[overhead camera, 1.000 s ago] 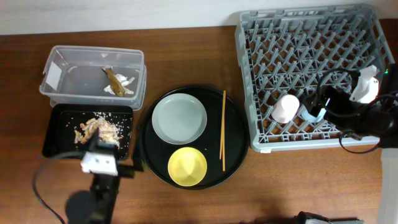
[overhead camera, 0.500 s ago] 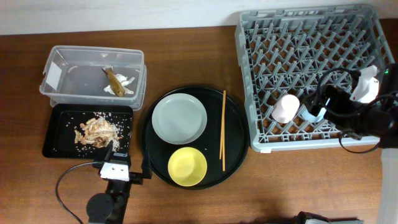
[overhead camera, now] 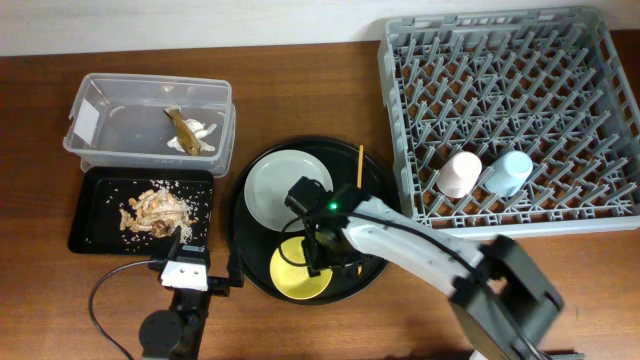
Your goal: Sort waste into correct bins and load items into the dishwasher rack
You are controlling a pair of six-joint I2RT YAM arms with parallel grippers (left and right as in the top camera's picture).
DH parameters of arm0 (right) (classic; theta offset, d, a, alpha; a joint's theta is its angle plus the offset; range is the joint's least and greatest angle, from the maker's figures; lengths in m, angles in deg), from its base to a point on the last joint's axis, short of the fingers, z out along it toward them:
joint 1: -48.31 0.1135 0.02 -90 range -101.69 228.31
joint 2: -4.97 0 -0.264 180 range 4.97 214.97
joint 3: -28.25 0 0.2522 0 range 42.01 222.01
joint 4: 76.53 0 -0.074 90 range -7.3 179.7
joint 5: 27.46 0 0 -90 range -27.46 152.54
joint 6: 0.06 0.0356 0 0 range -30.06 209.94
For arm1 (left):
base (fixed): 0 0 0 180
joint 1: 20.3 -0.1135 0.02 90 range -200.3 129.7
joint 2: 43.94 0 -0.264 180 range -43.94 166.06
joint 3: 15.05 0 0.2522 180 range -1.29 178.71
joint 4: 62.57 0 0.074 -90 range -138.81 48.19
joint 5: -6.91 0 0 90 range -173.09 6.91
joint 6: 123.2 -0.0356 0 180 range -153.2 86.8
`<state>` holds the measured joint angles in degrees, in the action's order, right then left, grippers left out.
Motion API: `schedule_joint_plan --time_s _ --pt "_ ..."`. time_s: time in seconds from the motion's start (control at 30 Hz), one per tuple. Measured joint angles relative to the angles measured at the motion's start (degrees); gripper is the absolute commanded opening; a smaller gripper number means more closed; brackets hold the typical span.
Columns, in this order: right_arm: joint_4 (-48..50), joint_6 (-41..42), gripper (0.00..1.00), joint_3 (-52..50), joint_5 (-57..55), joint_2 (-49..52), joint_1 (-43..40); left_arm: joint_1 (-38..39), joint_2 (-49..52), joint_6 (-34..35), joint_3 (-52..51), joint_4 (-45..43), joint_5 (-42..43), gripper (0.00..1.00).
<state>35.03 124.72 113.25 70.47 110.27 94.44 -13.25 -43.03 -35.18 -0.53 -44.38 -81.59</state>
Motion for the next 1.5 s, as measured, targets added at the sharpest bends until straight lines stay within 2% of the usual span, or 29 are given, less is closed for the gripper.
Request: schedule_joint_plan --time_s 0.07,0.1,0.2,0.3,0.33,0.4,0.43,0.5,0.57,0.73,0.83,0.97,1.07,1.13,1.17,1.2,1.27,1.5 --pt "0.1 -0.5 0.08 0.0 1.3 4.7 -0.3 0.0 0.0 0.0 0.0 0.0 0.0 0.99" --pt "0.0 -0.2 0.04 0.0 1.4 4.9 -0.3 0.0 0.0 0.0 0.0 0.0 0.0 0.99" --pt "-3.8 -1.2 0.04 0.0 -1.6 -3.3 -2.8 0.0 0.0 0.0 0.0 0.0 0.0 0.99" --pt "-5.3 -4.8 0.04 3.3 -20.9 -24.7 -12.8 0.0 0.0 0.0 0.0 0.0 0.0 1.0" --pt "-0.6 -6.3 0.04 3.9 -28.8 -29.5 -18.0 0.0 0.0 0.0 0.0 0.0 0.0 1.0" --pt "10.4 -12.3 0.04 4.2 -35.3 -32.5 -27.7 0.0 0.0 0.0 0.0 -0.1 0.0 1.0" --pt "13.8 -17.1 0.04 4.5 -39.2 -31.5 -34.5 0.0 0.0 0.0 0.0 0.0 0.0 0.99" --pt "24.9 -26.4 0.04 5.7 -43.9 -25.3 -38.4 0.0 0.0 0.0 0.0 0.0 0.0 1.0" --pt "35.1 -36.2 0.04 5.8 -50.7 -14.3 -42.4 0.0 0.0 0.0 0.0 0.0 0.0 0.99" --pt "39.3 -41.2 0.04 6.2 -54.7 1.7 -46.9 0.0 0.0 0.0 0.0 0.0 0.0 1.0" --pt "44.9 -41.7 0.04 6.2 -59.5 3.3 -48.1 0.0 0.0 0.0 0.0 0.0 0.0 0.99" --pt "43.3 -42.5 0.04 6.5 -61.9 3.8 -48.9 0.0 0.0 0.0 0.0 0.0 0.0 0.99" --pt "36.0 -42.2 0.05 8.3 -61.2 3.5 -47.1 0.0 0.0 0.0 0.0 0.0 0.0 0.99" --pt "31.7 -42.1 0.14 8.5 -61.4 3.1 -43.0 0.0 0.0 0.0 0.0 0.0 0.0 0.99" --pt "29.2 -42.2 0.27 8.9 -61.6 2.8 -42.0 0.0 0.0 0.0 0.0 0.0 0.0 0.99" --pt "26.7 -42.3 0.29 9.0 -61.5 2.8 -41.4 0.0 0.0 0.0 0.0 0.0 0.0 0.99" --pt "21.5 -41.1 0.04 8.5 -59.0 2.8 -38.3 0.0 0.0 0.0 0.0 0.0 0.0 0.99" --pt "22.3 -38.2 0.04 10.3 -57.1 1.0 -39.4 0.0 0.0 0.0 0.0 0.0 0.0 0.99"
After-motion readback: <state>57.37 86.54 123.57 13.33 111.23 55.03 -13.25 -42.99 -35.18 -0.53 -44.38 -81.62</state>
